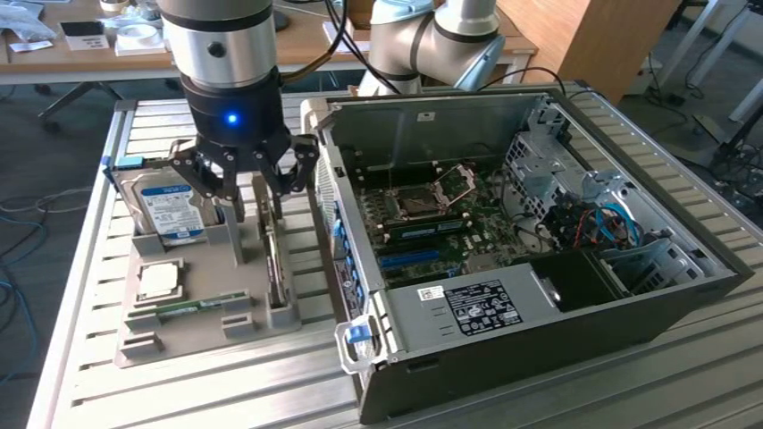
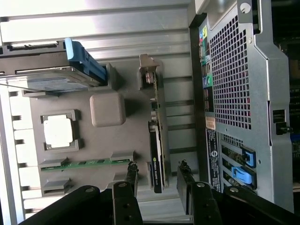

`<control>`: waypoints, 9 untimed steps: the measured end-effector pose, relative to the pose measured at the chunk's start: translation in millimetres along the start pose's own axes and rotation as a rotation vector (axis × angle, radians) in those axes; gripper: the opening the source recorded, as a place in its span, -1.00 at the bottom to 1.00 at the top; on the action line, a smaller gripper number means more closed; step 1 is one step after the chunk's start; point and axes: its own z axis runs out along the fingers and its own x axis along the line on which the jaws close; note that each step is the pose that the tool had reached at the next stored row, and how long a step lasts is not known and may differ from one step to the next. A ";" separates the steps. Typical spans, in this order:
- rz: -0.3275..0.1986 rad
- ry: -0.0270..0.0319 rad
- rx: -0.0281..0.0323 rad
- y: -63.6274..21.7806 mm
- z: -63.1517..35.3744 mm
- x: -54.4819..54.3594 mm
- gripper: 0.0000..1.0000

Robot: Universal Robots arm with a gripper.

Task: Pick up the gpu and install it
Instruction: 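Pick up the gpu and move the gpu toward the slot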

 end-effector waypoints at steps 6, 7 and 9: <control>0.000 -0.0001 -0.0001 0.0 0.1 0.0 -0.05; 0.000 -0.0001 -0.0001 0.0 0.2 0.0 -0.05; 0.000 -0.0002 -0.0003 -0.1 3.3 0.1 -0.05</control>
